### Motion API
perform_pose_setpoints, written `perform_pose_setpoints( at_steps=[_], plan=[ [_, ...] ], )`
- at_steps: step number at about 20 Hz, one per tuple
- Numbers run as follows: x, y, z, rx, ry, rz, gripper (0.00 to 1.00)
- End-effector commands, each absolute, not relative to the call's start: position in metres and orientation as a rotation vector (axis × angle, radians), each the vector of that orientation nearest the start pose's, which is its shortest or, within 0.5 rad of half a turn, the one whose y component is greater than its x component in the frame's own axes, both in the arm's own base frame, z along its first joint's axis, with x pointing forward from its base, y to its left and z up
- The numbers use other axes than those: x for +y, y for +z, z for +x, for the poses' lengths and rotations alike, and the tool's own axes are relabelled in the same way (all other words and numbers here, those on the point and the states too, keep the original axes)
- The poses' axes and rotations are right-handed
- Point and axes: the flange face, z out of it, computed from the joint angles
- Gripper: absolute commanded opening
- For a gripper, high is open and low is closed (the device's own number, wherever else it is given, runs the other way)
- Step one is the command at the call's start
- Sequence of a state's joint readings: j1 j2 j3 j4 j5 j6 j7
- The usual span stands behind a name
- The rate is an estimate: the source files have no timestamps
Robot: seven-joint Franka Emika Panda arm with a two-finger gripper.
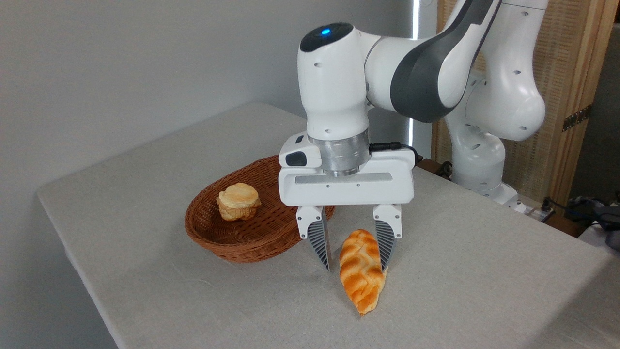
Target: Put bread into the basket
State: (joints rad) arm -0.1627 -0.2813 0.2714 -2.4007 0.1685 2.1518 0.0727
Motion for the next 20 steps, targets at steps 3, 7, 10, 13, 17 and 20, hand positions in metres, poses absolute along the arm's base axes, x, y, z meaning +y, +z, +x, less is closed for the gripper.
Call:
perform_pose_setpoints(
  at_steps=[3,7,10,13,17,20],
  plan=[
    [0.0604,0.4179,0.4513,0.105,-0.052,-3.054,1.00],
    [0.0610,0.4177,0.4506,0.126,-0.049,-3.054,1.00],
    [0.0630,0.4185,0.4501,0.161,-0.037,-3.014,1.00],
    [0.0633,0.4189,0.4496,0.166,-0.034,-3.009,1.00],
    [0.0634,0.4203,0.4494,0.169,-0.038,-3.008,1.00],
    [0.0633,0.4171,0.4484,0.176,-0.022,-3.007,1.00]
  ],
)
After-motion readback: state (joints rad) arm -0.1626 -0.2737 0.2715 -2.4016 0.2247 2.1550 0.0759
